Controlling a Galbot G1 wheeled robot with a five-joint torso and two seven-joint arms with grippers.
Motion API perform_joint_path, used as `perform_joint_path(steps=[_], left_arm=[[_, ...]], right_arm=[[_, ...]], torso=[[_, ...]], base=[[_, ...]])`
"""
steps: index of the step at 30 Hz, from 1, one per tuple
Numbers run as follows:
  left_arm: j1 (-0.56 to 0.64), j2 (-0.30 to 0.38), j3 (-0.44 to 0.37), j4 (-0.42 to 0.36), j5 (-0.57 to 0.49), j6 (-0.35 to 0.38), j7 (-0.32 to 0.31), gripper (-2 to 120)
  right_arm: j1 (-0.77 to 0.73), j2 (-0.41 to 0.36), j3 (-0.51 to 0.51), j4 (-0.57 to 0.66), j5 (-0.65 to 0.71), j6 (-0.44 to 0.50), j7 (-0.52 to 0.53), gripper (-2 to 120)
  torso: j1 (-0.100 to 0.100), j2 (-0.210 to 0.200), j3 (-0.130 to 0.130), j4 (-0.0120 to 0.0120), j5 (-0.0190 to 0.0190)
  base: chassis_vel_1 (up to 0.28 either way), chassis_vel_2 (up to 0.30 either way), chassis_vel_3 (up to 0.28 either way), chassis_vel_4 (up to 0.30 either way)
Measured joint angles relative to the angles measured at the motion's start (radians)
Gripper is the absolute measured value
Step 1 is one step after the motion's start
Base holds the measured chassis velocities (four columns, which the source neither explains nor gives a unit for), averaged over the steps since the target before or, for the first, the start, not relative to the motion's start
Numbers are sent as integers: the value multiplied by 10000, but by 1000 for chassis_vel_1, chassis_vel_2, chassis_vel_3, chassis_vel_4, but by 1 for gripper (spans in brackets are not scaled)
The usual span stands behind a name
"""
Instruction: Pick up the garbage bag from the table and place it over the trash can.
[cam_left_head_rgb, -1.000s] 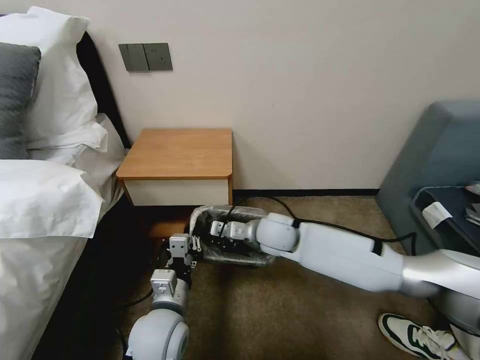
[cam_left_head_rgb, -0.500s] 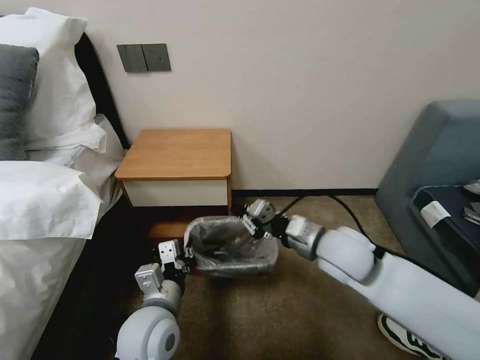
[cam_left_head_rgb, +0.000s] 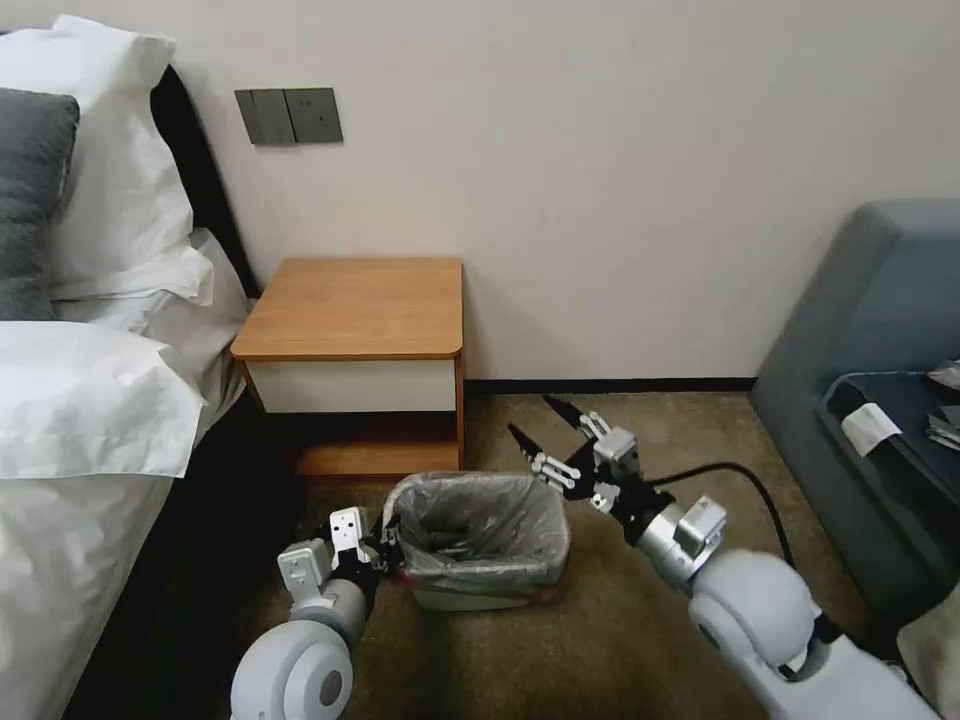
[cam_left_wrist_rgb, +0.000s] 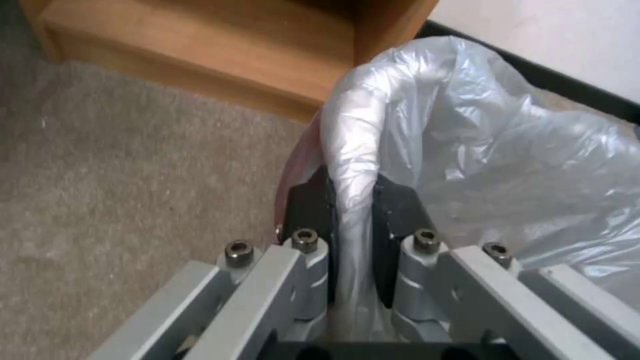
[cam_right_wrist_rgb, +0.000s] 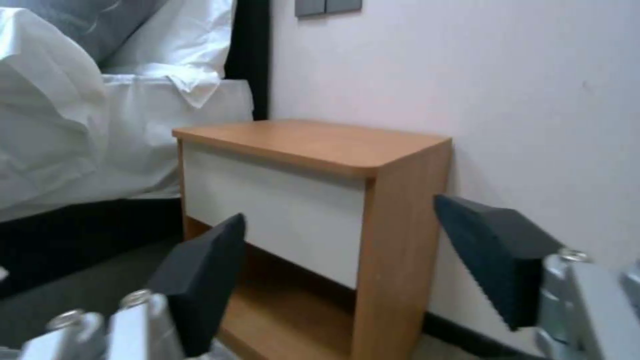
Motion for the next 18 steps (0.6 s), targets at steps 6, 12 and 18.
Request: perform_joint_path(steps=[6, 12, 18], left_arm=[[18, 4, 20, 210, 0, -171, 84, 7], [70, -14, 29, 255, -2, -289, 91, 7], [127, -35, 28, 317, 8, -417, 99, 25]], right_arm=[[-103, 363, -211, -252, -46, 212, -38, 96], [-14, 424, -355, -298, -49, 244, -135, 100], [85, 347, -361, -217, 108, 78, -136, 100]], torso=[[0, 0, 0, 0, -2], [0, 0, 0, 0, 0], [0, 0, 0, 1, 0]], base=[[0, 0, 0, 0], [0, 0, 0, 0], [0, 0, 0, 0]])
